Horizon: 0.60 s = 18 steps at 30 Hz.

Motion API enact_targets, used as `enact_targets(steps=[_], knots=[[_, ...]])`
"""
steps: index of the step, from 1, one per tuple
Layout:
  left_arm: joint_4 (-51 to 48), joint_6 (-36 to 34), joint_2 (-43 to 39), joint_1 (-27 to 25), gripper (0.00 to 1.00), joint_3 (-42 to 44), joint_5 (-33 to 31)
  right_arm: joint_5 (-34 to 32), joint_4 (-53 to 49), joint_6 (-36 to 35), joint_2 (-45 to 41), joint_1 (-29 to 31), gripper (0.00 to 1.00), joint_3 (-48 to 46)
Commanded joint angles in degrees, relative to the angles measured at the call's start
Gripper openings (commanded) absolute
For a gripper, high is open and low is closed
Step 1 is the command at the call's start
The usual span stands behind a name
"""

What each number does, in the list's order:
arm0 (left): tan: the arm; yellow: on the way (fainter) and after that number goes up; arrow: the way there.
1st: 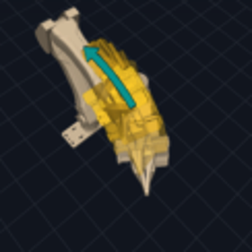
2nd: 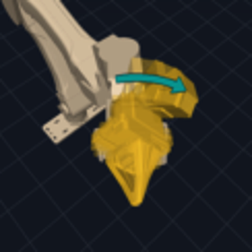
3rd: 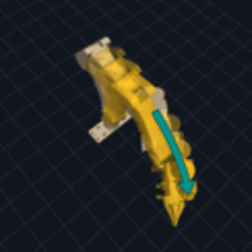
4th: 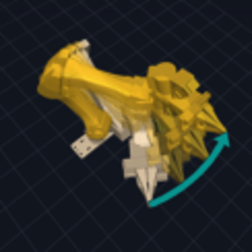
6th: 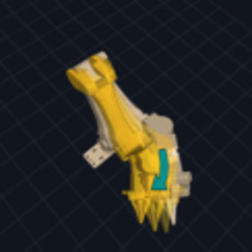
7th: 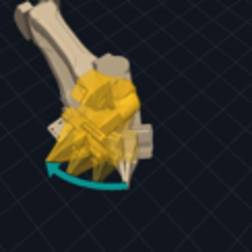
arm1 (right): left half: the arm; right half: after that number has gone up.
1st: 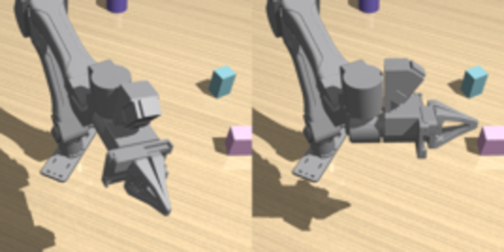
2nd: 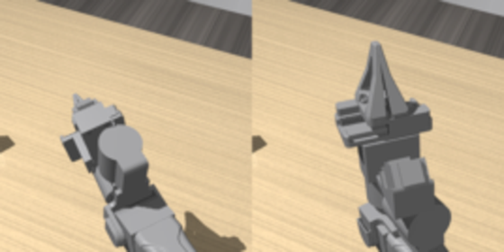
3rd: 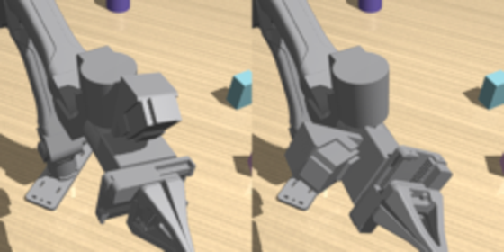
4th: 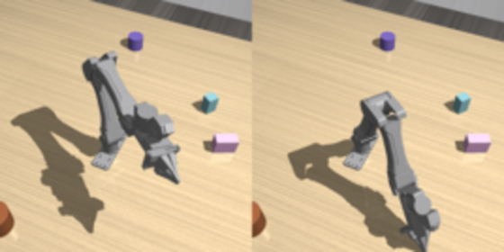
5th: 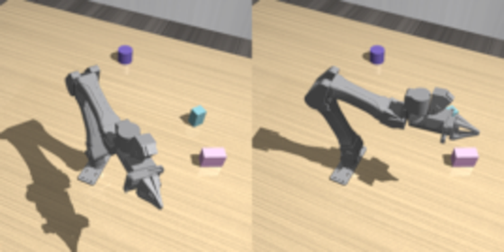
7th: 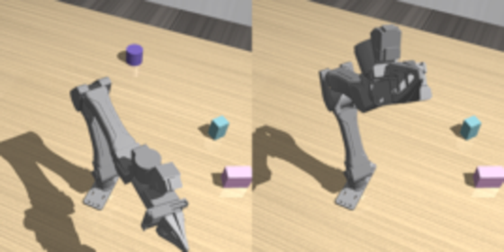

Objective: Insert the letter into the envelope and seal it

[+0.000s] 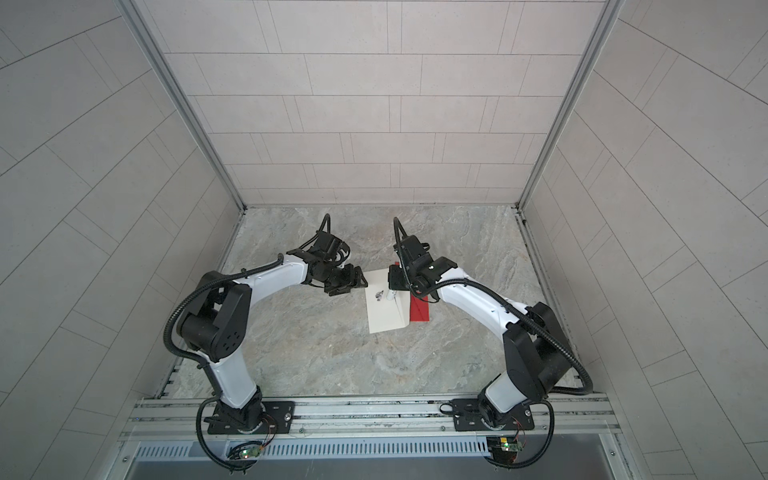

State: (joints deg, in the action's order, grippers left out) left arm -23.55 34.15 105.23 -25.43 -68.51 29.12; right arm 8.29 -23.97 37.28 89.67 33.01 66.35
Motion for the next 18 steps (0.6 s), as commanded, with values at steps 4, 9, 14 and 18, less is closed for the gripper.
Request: enact_targets(steps=[4,9,14,18], knots=[[-5.6,2.7,3.5,-0.4,0.76,-3.8,-1.1,-7.1,1.2,-2.0,7.5,1.2,0.10,3.9],[-5.8,2.6,6.0,-0.9,0.76,-5.5,1.6,-7.0,3.4,-1.9,11.1,2.2,0.10,4.1],[-7.5,1.8,8.0,-1.4,0.74,-6.6,2.6,-8.0,4.4,-1.9,11.9,3.8,0.10,3.8],[-7.6,1.5,9.7,-1.9,0.71,-7.1,3.8,-11.9,2.8,-3.5,12.6,5.7,0.10,4.3]])
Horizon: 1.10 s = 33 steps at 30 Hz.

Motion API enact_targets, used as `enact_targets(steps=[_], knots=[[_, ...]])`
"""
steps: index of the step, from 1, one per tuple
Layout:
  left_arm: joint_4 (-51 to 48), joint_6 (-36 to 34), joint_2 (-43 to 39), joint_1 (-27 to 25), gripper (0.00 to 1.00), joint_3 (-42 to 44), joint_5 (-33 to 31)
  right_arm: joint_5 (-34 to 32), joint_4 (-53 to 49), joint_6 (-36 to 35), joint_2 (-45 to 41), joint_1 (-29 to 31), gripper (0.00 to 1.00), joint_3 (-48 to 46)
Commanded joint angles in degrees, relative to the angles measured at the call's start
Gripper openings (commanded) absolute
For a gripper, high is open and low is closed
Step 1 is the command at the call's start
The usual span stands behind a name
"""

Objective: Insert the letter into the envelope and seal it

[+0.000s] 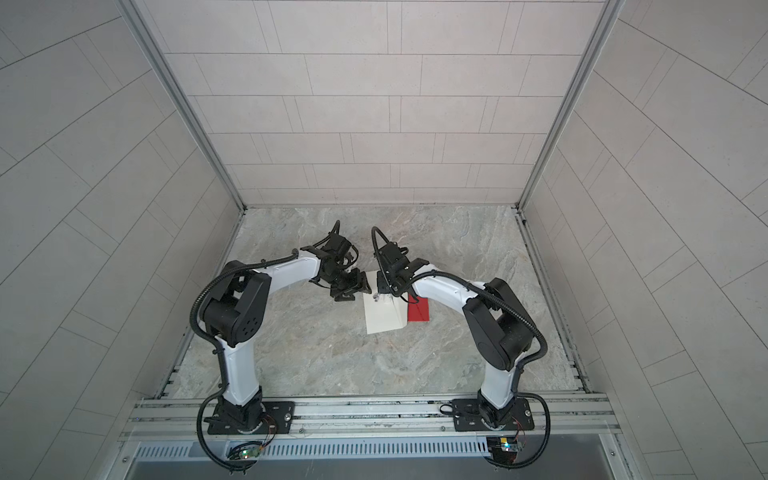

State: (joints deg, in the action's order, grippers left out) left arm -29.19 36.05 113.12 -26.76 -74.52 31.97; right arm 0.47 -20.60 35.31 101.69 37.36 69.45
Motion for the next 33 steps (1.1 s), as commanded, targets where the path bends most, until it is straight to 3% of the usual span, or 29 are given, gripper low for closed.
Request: enact_targets(steps=[1,9,22,33], knots=[[-2.1,-0.4,2.3,-0.7,0.71,-1.2,1.3,-4.6,-1.0,-1.8,0.9,1.8,0.10,1.2],[-1.4,-0.5,4.4,-1.1,0.57,-1.7,3.2,-4.7,-0.4,-2.4,2.4,3.7,0.10,-1.6],[5.6,2.2,3.1,-1.7,0.01,0.3,4.2,-4.7,0.0,-2.8,0.8,4.0,0.10,-2.4],[0.1,1.2,4.4,-1.5,0.00,-1.3,-0.2,-15.5,-0.6,-0.4,-3.5,3.9,0.07,-9.3]])
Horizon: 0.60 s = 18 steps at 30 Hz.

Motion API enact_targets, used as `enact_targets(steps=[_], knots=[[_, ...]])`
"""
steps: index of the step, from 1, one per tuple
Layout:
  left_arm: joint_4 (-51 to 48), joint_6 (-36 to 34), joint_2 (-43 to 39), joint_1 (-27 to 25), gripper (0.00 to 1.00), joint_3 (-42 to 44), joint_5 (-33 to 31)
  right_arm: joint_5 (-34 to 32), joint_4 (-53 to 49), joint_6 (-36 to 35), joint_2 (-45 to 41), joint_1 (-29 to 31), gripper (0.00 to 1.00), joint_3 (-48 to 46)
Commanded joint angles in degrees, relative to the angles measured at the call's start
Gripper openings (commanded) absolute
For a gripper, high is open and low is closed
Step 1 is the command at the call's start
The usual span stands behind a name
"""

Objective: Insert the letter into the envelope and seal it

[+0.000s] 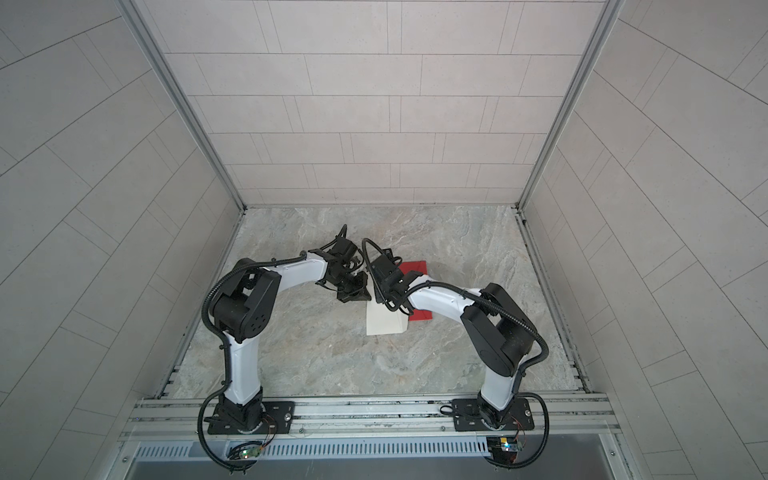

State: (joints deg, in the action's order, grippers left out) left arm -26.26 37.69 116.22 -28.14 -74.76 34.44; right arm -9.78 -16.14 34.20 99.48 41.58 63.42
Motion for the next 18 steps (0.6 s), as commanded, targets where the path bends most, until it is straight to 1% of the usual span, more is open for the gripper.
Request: enact_targets(steps=[1,5,9,12,15,18], knots=[[-3.0,-0.6,1.3,-0.2,0.00,-1.1,-2.7,-5.3,-4.9,0.9,-1.8,-0.3,0.07,-3.7],[-3.3,-1.1,1.4,-0.2,0.00,-1.1,-2.7,-4.0,-3.2,1.0,-4.2,-0.4,0.07,-5.2],[-3.4,-1.5,1.3,-0.6,0.00,-1.4,-2.8,0.3,0.4,0.4,-7.7,-0.4,0.07,-5.4],[-3.4,-1.7,1.3,-1.0,0.00,-1.8,-2.8,2.1,1.5,-0.1,-9.7,-0.4,0.07,-4.0],[-3.5,-1.9,1.3,-1.4,0.00,-2.2,-2.6,3.2,1.5,-0.7,-9.5,-0.4,0.08,-2.1],[-3.6,-2.1,1.5,-1.7,0.00,-2.6,-2.5,3.9,1.2,-1.1,-7.3,-0.4,0.08,-0.8]])
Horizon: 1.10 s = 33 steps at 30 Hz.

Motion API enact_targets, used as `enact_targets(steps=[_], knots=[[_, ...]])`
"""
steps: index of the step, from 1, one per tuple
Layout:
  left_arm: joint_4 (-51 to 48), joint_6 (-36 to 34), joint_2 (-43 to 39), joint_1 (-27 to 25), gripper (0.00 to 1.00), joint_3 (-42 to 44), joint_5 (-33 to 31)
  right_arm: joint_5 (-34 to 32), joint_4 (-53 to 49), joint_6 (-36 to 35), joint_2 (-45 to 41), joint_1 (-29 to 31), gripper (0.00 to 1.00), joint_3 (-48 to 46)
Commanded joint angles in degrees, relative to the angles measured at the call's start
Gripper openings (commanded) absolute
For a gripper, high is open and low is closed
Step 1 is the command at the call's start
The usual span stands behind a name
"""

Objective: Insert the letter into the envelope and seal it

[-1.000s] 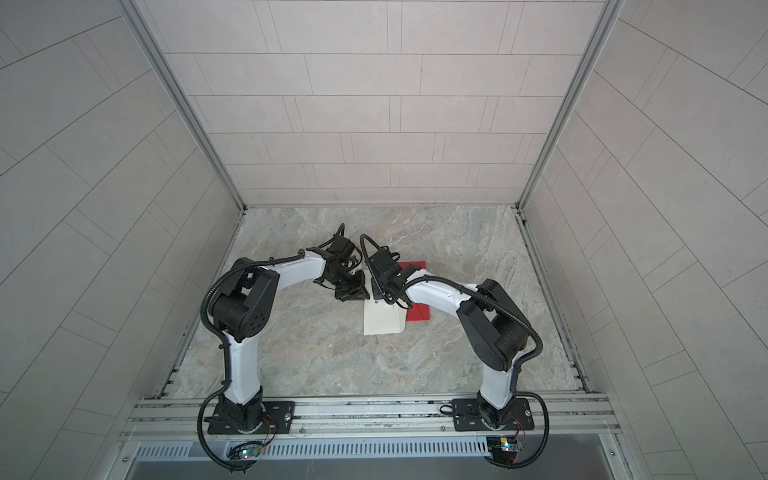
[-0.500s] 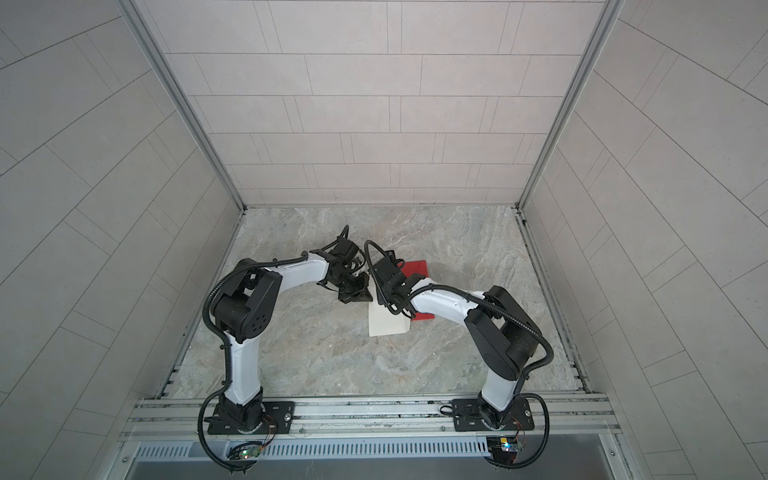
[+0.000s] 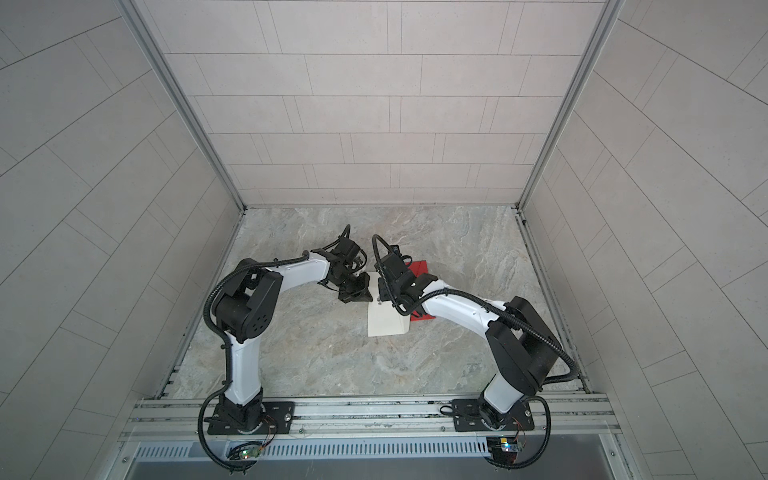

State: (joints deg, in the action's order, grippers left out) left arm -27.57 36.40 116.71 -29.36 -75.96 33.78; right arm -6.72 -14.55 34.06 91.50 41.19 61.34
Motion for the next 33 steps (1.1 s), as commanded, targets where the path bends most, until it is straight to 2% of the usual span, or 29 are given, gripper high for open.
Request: enact_targets(steps=[1,9,19,25,29,33], knots=[[-2.4,-0.8,1.0,-0.7,0.00,-1.6,-1.9,1.1,-0.1,-1.0,1.8,-0.1,0.08,1.5],[-2.4,-0.6,0.5,-0.8,0.00,-2.5,-1.5,1.1,2.8,-1.6,8.3,-0.1,0.08,1.9],[-4.6,-1.9,0.7,-0.7,0.00,-3.0,-1.5,-8.3,3.3,-0.9,7.9,0.0,0.07,-3.5],[-5.3,-2.6,1.3,-0.7,0.00,-2.8,-2.0,-11.7,2.4,-0.4,5.9,0.0,0.07,-6.2],[-5.6,-3.1,1.6,-0.7,0.00,-2.7,-2.5,-11.6,2.4,0.0,4.3,0.0,0.07,-7.6],[-5.7,-3.2,1.8,-1.0,0.00,-2.9,-2.6,-8.0,3.4,-0.1,2.2,-0.1,0.07,-7.2]])
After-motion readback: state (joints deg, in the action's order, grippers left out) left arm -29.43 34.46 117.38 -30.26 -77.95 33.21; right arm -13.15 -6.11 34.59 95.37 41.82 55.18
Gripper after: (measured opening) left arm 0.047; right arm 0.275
